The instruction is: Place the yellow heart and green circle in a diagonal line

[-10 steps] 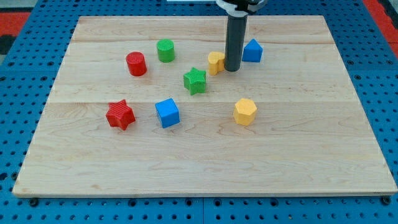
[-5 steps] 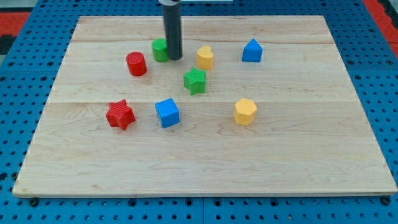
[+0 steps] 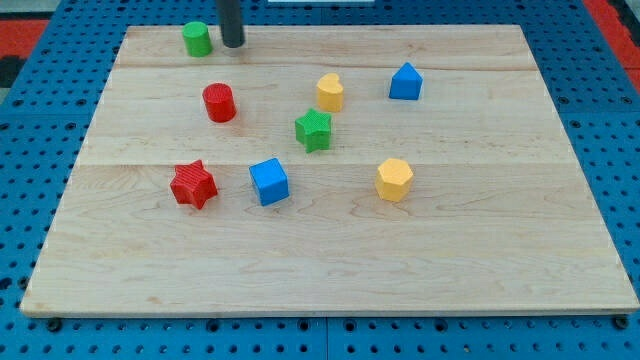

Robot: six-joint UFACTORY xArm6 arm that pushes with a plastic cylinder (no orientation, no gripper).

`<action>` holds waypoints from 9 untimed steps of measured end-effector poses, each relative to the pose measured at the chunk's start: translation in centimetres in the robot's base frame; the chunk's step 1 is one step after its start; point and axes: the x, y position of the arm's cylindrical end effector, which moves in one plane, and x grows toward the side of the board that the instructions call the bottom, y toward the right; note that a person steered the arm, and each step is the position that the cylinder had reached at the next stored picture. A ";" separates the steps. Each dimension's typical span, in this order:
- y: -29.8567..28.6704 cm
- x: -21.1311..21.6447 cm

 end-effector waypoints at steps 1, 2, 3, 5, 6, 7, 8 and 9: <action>-2.7 0.1; -2.7 0.1; -3.0 0.1; -0.2 3.5; 2.0 5.5; 10.4 9.2; 13.4 9.6; 13.0 9.5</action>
